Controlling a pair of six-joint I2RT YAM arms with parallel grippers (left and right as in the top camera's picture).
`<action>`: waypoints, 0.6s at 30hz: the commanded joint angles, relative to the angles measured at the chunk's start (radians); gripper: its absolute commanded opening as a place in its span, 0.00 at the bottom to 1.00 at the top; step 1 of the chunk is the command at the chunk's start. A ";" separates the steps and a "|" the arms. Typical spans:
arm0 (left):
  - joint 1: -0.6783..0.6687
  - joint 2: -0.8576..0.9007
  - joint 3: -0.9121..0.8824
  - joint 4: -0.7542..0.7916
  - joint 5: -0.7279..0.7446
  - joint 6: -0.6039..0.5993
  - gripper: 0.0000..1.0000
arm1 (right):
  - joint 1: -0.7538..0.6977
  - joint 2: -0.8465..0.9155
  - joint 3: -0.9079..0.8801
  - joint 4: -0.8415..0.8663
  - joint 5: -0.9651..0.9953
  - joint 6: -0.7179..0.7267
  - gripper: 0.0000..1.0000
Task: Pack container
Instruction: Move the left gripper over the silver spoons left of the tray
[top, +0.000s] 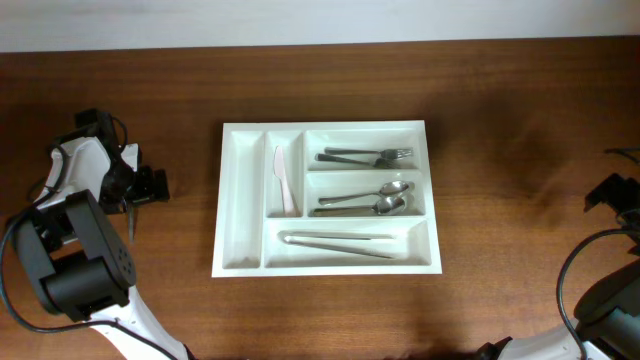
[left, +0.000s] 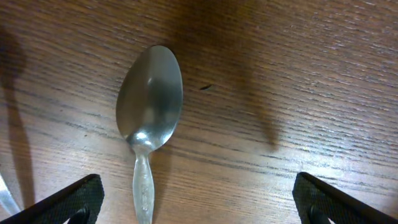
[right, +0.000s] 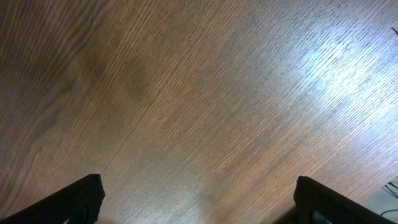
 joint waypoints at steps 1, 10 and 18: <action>0.020 0.011 -0.004 0.003 0.021 0.017 0.99 | 0.003 0.005 -0.005 0.000 -0.002 0.001 0.99; 0.055 0.012 -0.004 -0.002 0.028 0.047 0.99 | 0.003 0.005 -0.005 0.000 -0.002 0.001 0.99; 0.055 0.012 -0.004 0.000 0.028 0.056 0.99 | 0.003 0.005 -0.005 0.000 -0.002 0.001 0.99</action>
